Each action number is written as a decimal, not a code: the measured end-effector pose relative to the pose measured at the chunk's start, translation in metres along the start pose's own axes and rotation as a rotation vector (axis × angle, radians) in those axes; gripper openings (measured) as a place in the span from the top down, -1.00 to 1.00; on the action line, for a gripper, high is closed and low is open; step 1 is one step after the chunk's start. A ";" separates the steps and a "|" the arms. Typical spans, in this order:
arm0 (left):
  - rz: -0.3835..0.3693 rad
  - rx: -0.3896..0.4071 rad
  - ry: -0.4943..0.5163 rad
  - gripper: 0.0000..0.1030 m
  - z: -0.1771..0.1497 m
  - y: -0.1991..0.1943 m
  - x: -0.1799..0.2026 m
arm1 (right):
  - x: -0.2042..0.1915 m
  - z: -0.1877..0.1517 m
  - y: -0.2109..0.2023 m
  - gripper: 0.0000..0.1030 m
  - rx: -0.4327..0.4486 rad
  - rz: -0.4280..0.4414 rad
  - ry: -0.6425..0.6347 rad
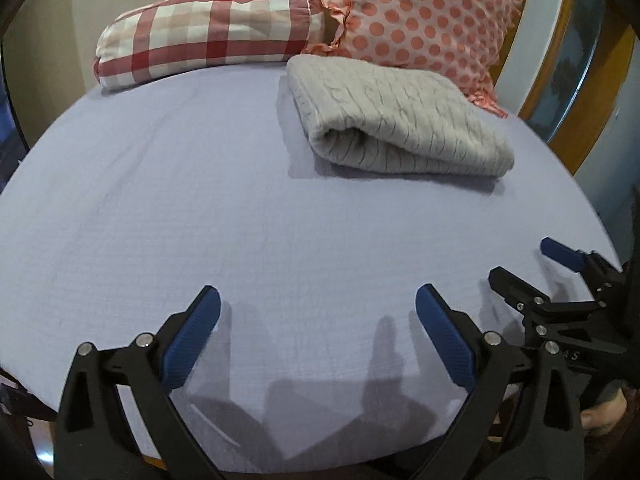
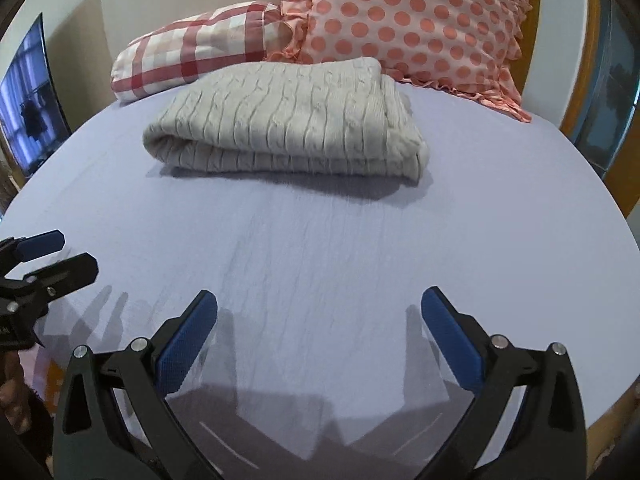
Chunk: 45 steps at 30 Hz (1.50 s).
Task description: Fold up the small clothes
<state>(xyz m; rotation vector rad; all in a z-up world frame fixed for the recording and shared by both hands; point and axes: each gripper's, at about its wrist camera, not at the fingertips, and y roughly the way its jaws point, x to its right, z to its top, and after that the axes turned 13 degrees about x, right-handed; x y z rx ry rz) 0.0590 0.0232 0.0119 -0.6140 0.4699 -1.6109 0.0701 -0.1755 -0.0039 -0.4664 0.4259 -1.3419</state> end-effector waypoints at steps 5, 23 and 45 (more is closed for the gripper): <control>0.022 0.003 0.022 -0.96 -0.012 0.004 0.005 | -0.002 -0.006 -0.001 -0.97 0.009 -0.015 0.014; 0.108 0.041 0.071 -0.97 -0.022 0.004 0.016 | 0.000 -0.007 -0.002 -0.97 0.028 -0.021 0.030; 0.106 0.040 0.073 -0.97 -0.021 0.004 0.014 | 0.000 -0.007 -0.002 -0.97 0.027 -0.020 0.030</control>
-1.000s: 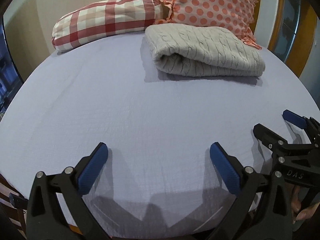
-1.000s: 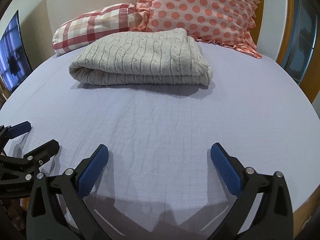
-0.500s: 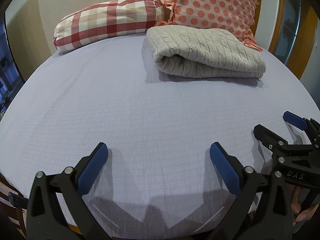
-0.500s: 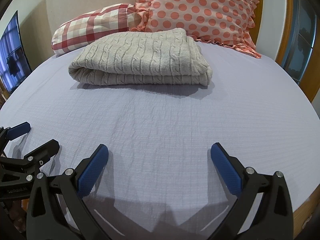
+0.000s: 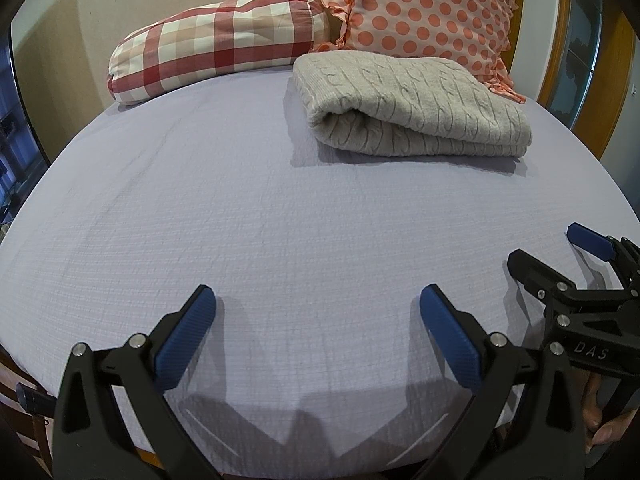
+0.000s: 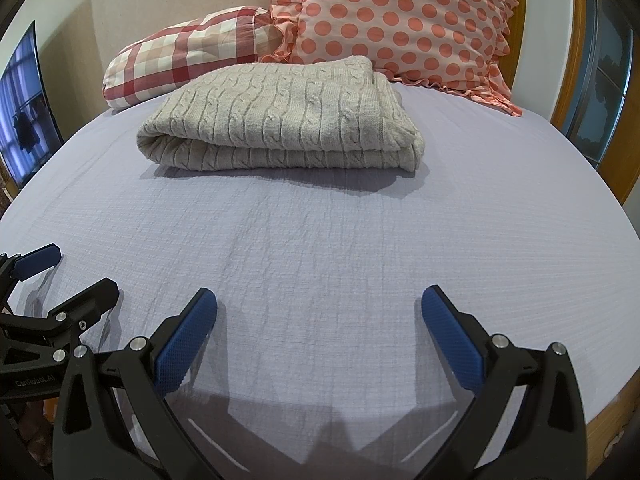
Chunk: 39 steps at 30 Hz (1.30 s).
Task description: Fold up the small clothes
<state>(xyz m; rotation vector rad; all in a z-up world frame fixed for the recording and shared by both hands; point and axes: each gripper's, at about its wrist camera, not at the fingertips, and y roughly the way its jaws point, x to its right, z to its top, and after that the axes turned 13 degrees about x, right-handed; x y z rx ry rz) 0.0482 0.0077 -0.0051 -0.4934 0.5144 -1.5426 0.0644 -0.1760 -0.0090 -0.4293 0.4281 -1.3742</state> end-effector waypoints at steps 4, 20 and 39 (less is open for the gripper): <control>0.000 0.000 0.000 -0.97 0.000 0.000 0.000 | 0.000 0.000 0.000 -0.97 0.000 0.000 0.000; 0.004 -0.009 -0.004 -0.97 0.001 0.000 0.000 | 0.001 0.001 0.000 -0.97 -0.001 0.001 -0.001; 0.002 -0.036 -0.006 -0.97 0.002 0.004 0.000 | 0.001 0.001 0.000 -0.97 0.000 0.003 -0.002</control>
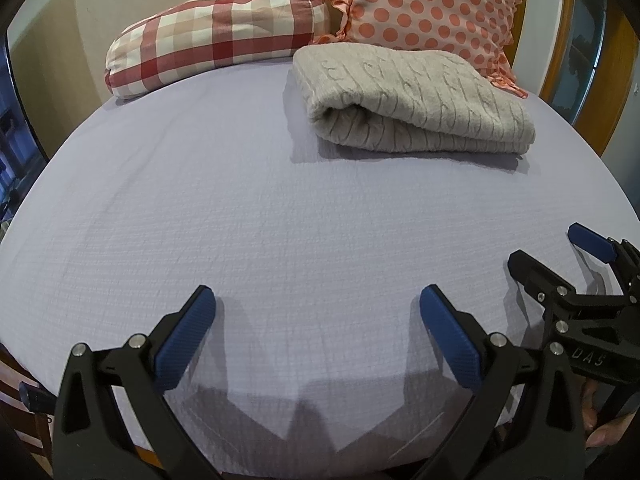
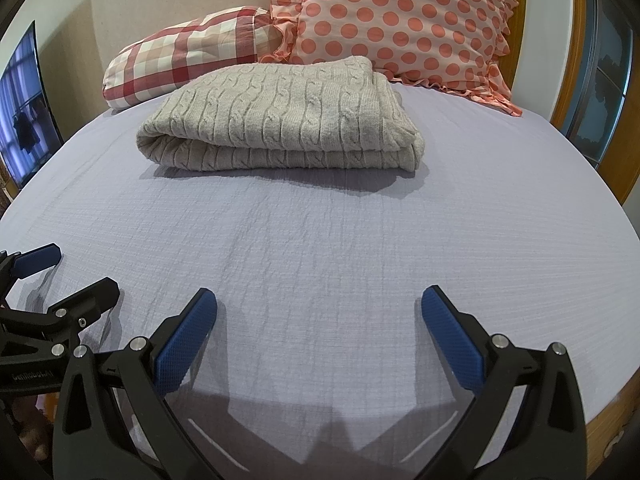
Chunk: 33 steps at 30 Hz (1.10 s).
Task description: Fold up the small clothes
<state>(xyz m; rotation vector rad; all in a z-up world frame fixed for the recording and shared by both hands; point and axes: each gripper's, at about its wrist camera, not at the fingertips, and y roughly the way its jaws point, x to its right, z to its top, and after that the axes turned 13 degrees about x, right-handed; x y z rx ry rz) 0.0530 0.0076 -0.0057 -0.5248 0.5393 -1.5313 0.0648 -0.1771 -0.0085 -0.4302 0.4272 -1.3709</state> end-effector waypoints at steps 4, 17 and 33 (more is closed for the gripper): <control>0.000 0.002 0.002 -0.97 0.001 0.000 0.000 | 0.000 0.000 0.000 -0.97 0.000 0.000 0.000; -0.002 0.010 0.005 -0.97 -0.001 -0.001 0.000 | 0.000 0.000 0.000 -0.97 0.000 0.000 0.000; -0.002 0.007 0.008 -0.97 -0.001 -0.002 0.000 | -0.001 0.000 0.000 -0.97 0.000 0.001 -0.001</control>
